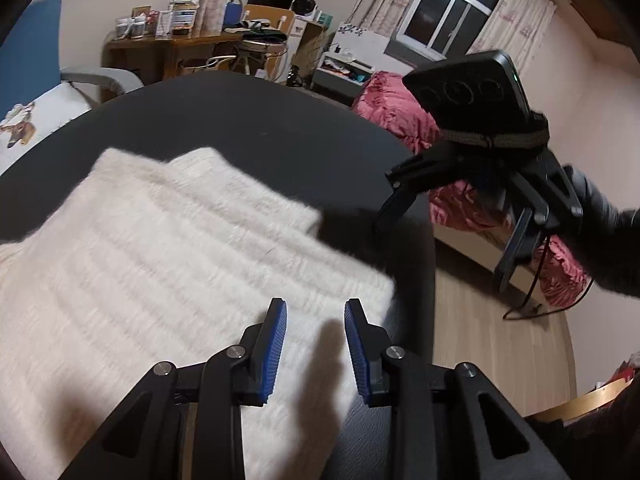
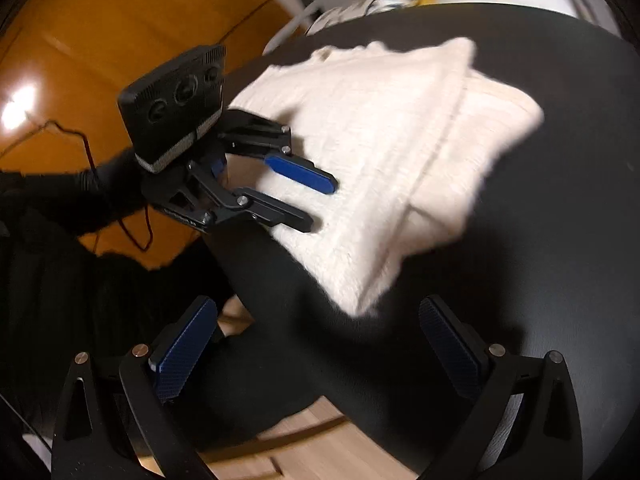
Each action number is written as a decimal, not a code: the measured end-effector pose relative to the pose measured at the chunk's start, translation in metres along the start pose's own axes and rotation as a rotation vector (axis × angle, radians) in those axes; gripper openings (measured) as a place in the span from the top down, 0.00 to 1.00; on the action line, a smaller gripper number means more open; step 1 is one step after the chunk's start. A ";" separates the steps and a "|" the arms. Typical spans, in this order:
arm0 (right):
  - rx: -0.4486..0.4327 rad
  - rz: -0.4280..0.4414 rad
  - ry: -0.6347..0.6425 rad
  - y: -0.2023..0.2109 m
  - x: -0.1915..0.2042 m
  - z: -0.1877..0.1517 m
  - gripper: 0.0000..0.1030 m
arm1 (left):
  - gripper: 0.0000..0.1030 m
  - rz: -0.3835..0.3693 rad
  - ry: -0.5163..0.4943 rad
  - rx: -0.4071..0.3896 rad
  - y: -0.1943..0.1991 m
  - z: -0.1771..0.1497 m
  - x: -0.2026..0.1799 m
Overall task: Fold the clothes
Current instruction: 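Press the folded sweater flat with the left gripper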
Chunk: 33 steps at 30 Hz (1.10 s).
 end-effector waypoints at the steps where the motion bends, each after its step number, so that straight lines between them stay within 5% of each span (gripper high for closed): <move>1: -0.027 -0.005 -0.002 0.002 0.002 -0.002 0.00 | 0.71 0.010 0.001 0.014 -0.005 -0.001 0.000; 5: -0.110 0.040 0.006 -0.002 0.016 0.014 0.00 | 0.71 -0.002 0.058 0.014 -0.014 -0.004 0.007; 12: 0.056 0.025 0.047 -0.043 0.024 0.007 0.00 | 0.70 -0.020 0.266 -0.117 0.034 -0.015 0.031; 15: 0.090 -0.061 -0.005 -0.035 0.019 0.006 0.00 | 0.70 0.098 0.312 -0.201 0.081 -0.043 0.046; 19: -0.020 -0.106 0.105 -0.016 0.054 0.028 0.00 | 0.70 0.280 0.391 -0.266 0.134 -0.092 0.069; 24: -0.072 -0.186 0.163 -0.047 0.080 0.066 0.00 | 0.71 0.453 0.499 -0.228 0.155 -0.150 0.087; 27: 0.048 -0.245 -0.008 -0.093 0.056 0.069 0.00 | 0.71 0.461 0.512 -0.262 0.158 -0.168 0.087; 33: -0.033 -0.260 -0.103 -0.092 0.049 0.066 0.00 | 0.69 0.410 0.493 -0.345 0.177 -0.172 0.069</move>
Point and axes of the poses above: each gripper's, at about its wrist camera, not at the fingertips, and y roughly against the way its jaws point, x to its left, z to its top, the point moved 2 cm from there along -y, roughly the way its jaws point, and after that the axes turned 5 degrees about y, right-handed, at the moved point
